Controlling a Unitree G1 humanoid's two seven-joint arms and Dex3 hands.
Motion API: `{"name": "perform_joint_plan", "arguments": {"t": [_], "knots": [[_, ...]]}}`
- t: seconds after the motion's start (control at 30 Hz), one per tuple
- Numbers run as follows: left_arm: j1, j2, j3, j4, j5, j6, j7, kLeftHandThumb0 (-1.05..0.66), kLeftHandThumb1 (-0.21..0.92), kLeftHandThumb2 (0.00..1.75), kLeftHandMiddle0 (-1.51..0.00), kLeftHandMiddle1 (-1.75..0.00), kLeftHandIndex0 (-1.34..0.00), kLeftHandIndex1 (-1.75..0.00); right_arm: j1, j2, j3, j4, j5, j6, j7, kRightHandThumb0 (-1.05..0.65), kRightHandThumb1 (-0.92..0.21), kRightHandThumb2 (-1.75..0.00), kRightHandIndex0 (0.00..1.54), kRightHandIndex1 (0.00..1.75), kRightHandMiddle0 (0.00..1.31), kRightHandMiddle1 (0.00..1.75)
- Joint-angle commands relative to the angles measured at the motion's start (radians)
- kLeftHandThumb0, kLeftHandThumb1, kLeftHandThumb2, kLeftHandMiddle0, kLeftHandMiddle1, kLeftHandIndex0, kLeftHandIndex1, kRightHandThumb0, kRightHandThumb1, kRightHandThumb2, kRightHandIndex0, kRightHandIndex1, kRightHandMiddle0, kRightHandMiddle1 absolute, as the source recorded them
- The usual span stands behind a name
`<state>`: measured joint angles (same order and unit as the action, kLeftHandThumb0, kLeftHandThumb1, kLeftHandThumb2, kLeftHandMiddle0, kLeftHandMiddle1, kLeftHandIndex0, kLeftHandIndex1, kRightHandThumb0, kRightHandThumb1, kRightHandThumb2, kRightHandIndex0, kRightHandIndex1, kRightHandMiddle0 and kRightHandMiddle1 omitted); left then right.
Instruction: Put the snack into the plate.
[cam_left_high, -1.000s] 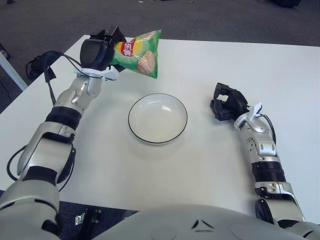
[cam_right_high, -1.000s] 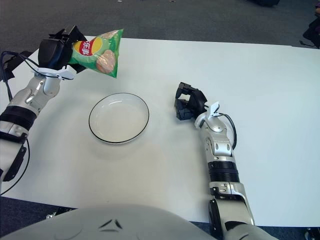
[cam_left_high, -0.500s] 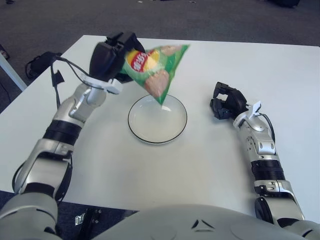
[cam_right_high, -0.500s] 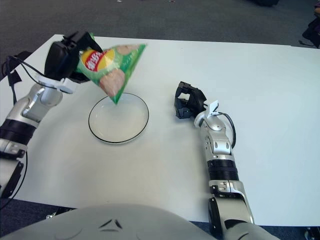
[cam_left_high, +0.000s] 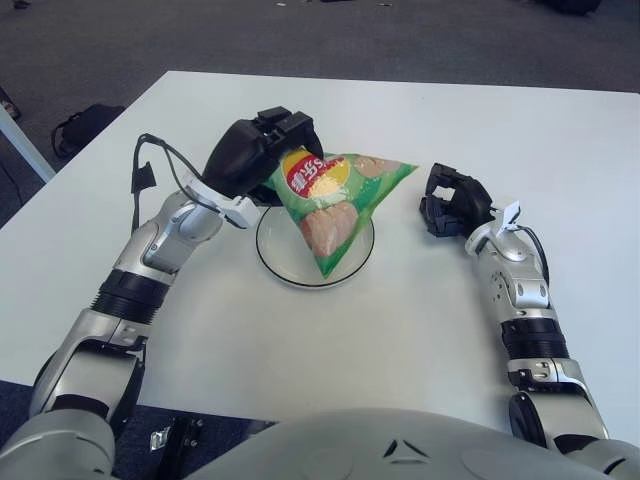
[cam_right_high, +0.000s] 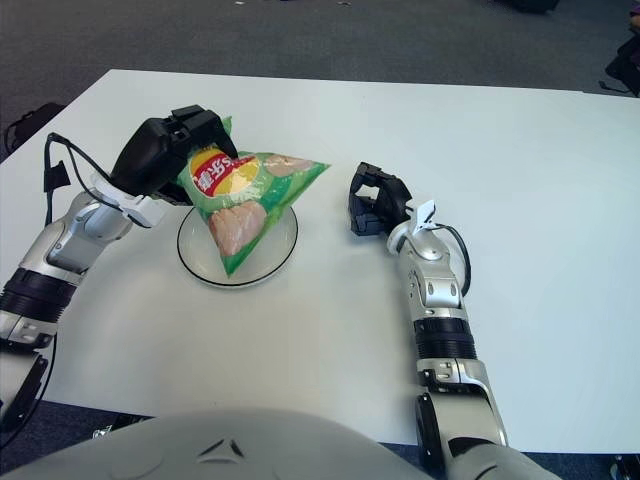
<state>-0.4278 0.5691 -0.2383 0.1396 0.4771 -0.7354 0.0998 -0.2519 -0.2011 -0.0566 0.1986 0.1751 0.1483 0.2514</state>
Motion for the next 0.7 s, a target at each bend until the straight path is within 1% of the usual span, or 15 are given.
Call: {"name": "perform_joint_plan", "arguments": {"t": [0.0,0.17,0.3,0.4,0.47,0.67], "knots": [[0.004,-0.008,-0.005,0.026,0.009,-0.026,-0.029,0.0,0.01,1.66,-0.87,-1.69,-0.61,-1.75,0.062,0.002,0.024,0.059,-0.037,0.062,-0.009,-0.51,-0.24,-1.4,1.21,1.75,0.67,1.75],[0.009,-0.009,-0.021,0.059,0.021,-0.064,-0.075,0.0,0.03,1.64,-0.85,-1.7,-0.59,-1.75,0.066,0.001,0.03,0.05,-0.04,0.061,-0.018,-0.5,-0.25,-1.4,1.21,1.75,0.67,1.75],[0.009,-0.013,-0.036,0.114,0.041,-0.102,-0.09,0.0,0.03,1.63,-0.84,-1.7,-0.59,-1.75,0.068,0.0,0.033,0.046,-0.036,0.063,-0.019,-0.5,-0.25,-1.4,1.21,1.75,0.67,1.75],[0.006,-0.016,-0.038,0.135,0.055,-0.116,-0.095,0.0,0.04,1.62,-0.84,-1.69,-0.59,-1.75,0.068,0.0,0.033,0.046,-0.032,0.063,-0.016,-0.5,-0.25,-1.4,1.21,1.75,0.67,1.75],[0.005,-0.016,-0.037,0.137,0.067,-0.114,-0.101,0.0,0.04,1.62,-0.84,-1.69,-0.58,-1.75,0.068,0.0,0.032,0.045,-0.031,0.063,-0.014,-0.5,-0.25,-1.39,1.21,1.75,0.67,1.75],[0.005,-0.001,-0.044,0.112,0.138,-0.077,-0.125,0.0,0.05,1.62,-0.82,-1.71,-0.58,-1.75,0.069,0.001,0.029,0.041,-0.022,0.072,-0.01,-0.5,-0.25,-1.39,1.21,1.75,0.66,1.75]]}}
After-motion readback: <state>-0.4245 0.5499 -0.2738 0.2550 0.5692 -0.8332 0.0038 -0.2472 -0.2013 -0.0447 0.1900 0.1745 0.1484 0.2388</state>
